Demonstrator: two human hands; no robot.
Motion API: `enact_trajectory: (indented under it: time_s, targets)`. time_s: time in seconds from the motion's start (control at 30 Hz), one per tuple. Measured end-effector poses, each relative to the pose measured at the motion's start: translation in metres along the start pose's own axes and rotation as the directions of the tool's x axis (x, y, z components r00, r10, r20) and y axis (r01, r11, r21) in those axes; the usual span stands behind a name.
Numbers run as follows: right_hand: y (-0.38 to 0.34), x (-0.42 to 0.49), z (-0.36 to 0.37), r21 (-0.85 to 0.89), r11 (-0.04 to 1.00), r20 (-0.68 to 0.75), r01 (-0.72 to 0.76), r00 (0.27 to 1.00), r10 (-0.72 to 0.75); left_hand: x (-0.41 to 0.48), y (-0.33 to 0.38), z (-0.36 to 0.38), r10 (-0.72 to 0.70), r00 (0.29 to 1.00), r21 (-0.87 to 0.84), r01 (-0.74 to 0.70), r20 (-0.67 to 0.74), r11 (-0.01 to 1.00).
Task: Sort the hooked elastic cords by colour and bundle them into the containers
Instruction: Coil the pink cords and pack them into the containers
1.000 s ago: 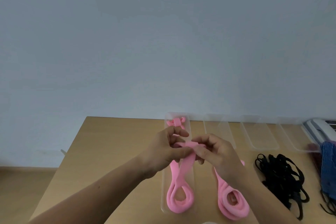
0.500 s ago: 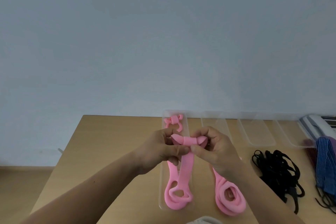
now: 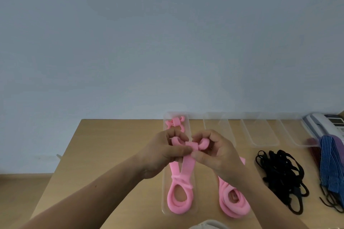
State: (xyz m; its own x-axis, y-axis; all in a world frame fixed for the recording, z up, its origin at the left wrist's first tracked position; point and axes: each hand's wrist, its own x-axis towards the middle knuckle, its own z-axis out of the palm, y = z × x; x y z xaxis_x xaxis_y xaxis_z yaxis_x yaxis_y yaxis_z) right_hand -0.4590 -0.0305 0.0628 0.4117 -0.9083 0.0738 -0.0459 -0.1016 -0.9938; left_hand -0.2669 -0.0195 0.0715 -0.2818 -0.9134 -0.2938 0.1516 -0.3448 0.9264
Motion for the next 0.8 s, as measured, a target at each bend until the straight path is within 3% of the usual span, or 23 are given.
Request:
enact_trajectory:
  time_s: [0.13, 0.23, 0.33, 0.47, 0.67, 0.8]
  targets:
    - [-0.002, 0.003, -0.001, 0.097, 0.991, -0.032, -0.087, 0.995, 0.09, 0.001, -0.002, 0.0, 0.111, 0.993, 0.152, -0.104, -0.041, 0.983]
    - [-0.002, 0.002, -0.001, 0.088, 0.989, -0.026, -0.12, 0.992, 0.123, 0.002, -0.003, -0.001, 0.146, 0.987, 0.144, -0.135, -0.069, 0.98]
    - [0.0, 0.002, -0.001, 0.042, 0.996, -0.088, -0.075, 0.993, 0.079, 0.0, -0.005, 0.001, 0.141, 0.987, 0.129, -0.131, -0.073, 0.983]
    - [0.001, 0.0, 0.001, -0.032, 0.999, -0.145, -0.027, 0.989, 0.022, -0.004, -0.003, 0.004, 0.115, 0.993, 0.136, -0.117, 0.022, 0.984]
    - [0.0, -0.005, 0.009, -0.285, 0.957, -0.18, 0.052, 0.978, -0.106, -0.007, 0.0, 0.004, 0.039, 0.999, 0.21, -0.032, -0.028, 0.977]
    - [0.002, -0.006, 0.009, -0.335, 0.939, -0.17, 0.072, 0.976, -0.135, -0.007, 0.002, 0.006, 0.001, 1.0, 0.186, 0.002, -0.018, 0.983]
